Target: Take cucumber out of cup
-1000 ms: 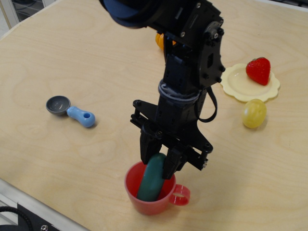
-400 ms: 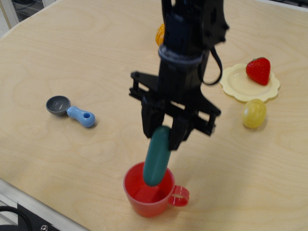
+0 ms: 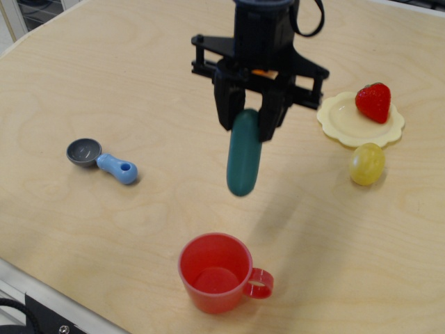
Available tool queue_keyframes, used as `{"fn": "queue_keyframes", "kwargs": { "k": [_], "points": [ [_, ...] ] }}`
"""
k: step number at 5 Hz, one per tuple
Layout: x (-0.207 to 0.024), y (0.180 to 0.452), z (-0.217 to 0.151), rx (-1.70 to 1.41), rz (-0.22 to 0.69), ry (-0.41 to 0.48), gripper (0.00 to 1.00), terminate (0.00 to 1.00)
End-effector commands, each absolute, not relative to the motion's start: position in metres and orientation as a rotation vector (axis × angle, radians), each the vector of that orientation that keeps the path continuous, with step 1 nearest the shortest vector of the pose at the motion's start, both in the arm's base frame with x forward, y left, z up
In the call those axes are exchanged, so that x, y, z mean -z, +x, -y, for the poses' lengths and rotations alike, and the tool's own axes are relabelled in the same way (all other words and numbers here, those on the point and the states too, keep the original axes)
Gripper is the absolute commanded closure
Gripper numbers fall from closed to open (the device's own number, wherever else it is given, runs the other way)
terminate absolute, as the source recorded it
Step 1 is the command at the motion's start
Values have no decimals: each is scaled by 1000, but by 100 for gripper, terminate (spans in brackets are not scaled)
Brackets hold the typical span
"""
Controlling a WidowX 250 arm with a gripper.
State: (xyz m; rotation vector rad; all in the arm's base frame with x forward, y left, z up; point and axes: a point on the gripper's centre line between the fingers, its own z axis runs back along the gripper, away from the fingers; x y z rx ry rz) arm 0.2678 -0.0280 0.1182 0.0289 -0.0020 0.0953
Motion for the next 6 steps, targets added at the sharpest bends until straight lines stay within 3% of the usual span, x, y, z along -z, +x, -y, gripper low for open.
{"fn": "queue_keyframes", "kwargs": {
  "k": [1, 3, 6],
  "points": [
    [-104, 325, -19, -190, 28, 89, 100, 0],
    [-81, 357, -60, -280, -6, 140, 100, 0],
    [-43, 358, -86, -324, -109, 178, 100, 0]
  ]
}}
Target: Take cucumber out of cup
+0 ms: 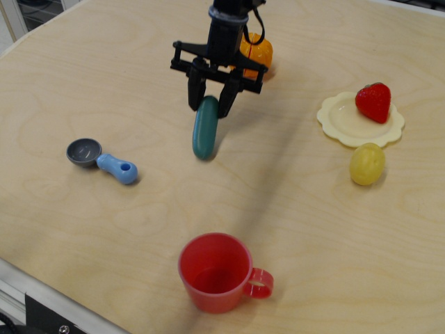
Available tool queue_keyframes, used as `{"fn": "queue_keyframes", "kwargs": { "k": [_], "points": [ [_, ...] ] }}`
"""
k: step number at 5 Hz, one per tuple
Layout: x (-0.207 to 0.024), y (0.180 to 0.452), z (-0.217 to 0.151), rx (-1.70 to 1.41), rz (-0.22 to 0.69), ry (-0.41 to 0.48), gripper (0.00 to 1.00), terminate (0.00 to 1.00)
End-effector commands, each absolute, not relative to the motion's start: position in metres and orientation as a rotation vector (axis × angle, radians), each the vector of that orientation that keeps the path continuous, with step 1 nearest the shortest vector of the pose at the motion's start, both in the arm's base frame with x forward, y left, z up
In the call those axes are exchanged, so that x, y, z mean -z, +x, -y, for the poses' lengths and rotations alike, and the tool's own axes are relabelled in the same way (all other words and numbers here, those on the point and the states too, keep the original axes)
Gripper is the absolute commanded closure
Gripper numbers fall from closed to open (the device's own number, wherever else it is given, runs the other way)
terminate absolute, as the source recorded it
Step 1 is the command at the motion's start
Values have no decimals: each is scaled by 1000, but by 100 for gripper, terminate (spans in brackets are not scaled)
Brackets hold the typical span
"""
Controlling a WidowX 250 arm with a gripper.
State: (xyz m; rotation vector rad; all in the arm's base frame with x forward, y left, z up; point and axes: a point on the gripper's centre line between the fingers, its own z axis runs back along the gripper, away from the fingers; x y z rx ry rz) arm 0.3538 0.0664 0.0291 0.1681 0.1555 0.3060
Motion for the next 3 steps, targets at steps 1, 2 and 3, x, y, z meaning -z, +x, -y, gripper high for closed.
{"fn": "queue_keyframes", "kwargs": {
  "k": [1, 2, 3],
  "points": [
    [-37, 363, -94, -338, -103, 172, 100, 0],
    [-38, 363, -98, -370, -94, 176, 100, 0],
    [-50, 357, -99, -420, -18, 151, 0, 0]
  ]
}}
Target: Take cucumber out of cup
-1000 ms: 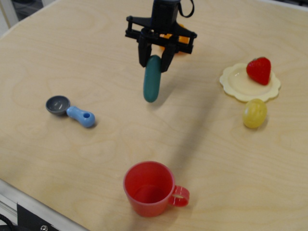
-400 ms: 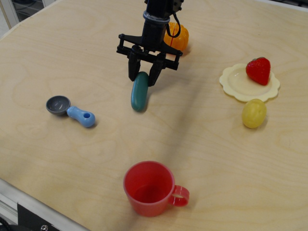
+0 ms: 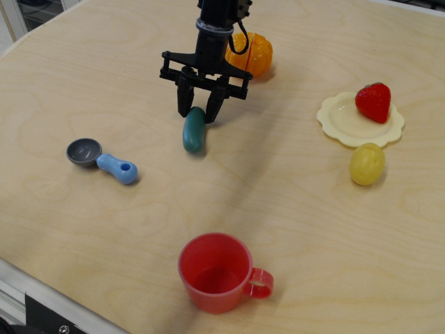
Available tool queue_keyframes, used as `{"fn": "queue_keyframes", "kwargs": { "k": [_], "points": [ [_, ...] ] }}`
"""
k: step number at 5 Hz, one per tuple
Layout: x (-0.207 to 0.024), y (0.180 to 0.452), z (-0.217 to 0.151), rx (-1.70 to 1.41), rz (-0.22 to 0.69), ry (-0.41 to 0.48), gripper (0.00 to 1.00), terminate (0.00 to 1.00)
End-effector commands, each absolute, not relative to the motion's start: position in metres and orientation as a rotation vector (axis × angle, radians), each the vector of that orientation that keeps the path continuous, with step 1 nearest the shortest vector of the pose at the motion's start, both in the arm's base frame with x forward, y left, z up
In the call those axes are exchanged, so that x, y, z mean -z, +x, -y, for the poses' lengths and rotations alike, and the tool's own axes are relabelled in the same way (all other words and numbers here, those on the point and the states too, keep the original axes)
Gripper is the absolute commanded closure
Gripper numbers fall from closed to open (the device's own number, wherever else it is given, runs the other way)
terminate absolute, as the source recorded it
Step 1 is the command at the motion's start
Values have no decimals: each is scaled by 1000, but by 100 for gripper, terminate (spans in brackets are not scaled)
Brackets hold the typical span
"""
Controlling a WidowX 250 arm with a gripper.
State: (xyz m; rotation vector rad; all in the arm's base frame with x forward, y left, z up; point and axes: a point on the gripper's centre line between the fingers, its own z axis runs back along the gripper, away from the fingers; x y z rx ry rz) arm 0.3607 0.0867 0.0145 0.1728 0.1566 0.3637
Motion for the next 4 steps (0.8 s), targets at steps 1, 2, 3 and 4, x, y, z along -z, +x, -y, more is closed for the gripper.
{"fn": "queue_keyframes", "kwargs": {
  "k": [1, 2, 3, 4],
  "points": [
    [-65, 353, -97, -434, 31, 146, 0, 0],
    [-86, 348, -95, -450, 89, 144, 0, 0],
    [-101, 346, -93, -441, 129, 129, 0, 0],
    [-101, 346, -93, -441, 129, 129, 0, 100]
  ]
}}
